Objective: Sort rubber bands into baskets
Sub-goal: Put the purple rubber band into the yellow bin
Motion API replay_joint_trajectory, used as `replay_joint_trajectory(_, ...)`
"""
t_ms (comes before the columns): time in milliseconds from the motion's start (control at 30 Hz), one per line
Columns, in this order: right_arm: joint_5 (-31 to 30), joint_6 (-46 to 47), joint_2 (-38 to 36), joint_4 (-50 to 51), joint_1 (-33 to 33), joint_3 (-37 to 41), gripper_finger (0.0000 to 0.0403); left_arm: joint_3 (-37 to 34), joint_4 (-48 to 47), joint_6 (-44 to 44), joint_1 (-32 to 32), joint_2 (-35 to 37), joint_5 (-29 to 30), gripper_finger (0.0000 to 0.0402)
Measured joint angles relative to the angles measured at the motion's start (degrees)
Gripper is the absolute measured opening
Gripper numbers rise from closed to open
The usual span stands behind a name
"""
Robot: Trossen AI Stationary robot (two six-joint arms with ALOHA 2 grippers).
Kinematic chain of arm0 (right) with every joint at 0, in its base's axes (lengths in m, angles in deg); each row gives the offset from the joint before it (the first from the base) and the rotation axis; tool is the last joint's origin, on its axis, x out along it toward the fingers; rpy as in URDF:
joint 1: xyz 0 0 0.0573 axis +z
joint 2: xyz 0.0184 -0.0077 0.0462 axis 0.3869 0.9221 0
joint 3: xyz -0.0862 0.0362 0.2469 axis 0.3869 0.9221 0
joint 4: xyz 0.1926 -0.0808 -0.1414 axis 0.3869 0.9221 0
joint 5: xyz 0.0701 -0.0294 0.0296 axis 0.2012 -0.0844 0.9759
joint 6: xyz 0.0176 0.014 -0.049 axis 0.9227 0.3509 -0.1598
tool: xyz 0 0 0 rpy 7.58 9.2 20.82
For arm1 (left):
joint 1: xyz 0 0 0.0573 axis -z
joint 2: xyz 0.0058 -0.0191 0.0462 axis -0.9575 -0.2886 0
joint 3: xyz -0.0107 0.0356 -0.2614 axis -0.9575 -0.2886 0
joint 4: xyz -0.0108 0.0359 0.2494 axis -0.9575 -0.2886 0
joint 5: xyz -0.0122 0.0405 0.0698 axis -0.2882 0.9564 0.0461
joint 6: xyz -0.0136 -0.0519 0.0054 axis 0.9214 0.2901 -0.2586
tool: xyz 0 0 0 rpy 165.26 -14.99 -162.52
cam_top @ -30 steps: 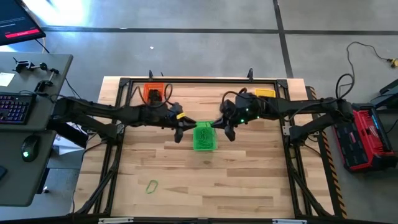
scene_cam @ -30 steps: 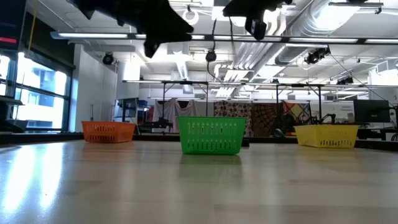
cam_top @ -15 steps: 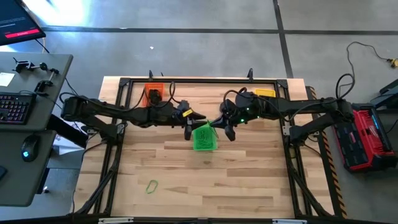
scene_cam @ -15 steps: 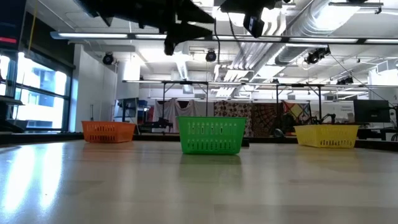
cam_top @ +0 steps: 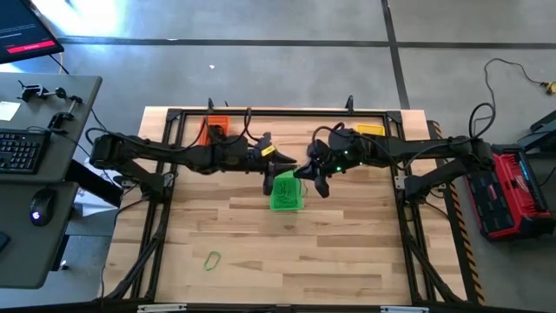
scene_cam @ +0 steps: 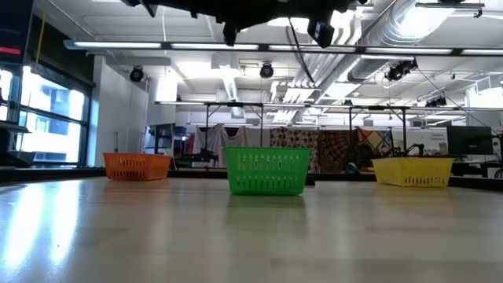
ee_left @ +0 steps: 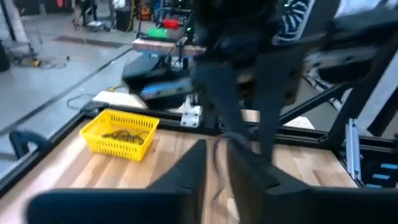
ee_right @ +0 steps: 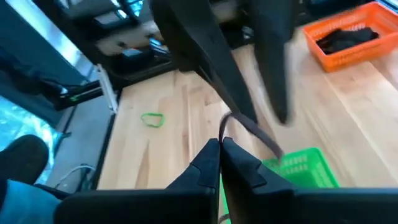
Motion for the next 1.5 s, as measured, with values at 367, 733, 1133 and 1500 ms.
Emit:
replay_joint_trajectory(367,-3.99,-0.02,0.0,2.48,0.0,0.01,0.0089,1.08,-3.32,-1.58,-0.2,0.0,-1.34,0.0001)
replay_joint_trajectory(733,-7.44,0.74,0.0,5.05,-0.15,0.01,0.0108,1.08,-9.56,-1.16,-0.45,2.3,-1.55,0.0)
replay_joint_trajectory(1133,-7.44,0.06,0.0,10.15,-0.17,0.01,0.0108,2.4,-38.35,2.01,-0.76,-1.03,-5.72,0.0038)
replay_joint_trajectory(1500,-8.75,-0.01,-5.36,21.51,-0.14,-3.49,0.0108,18.58,-53.55,-5.04,-1.03,-14.43,-6.31,0.0114)
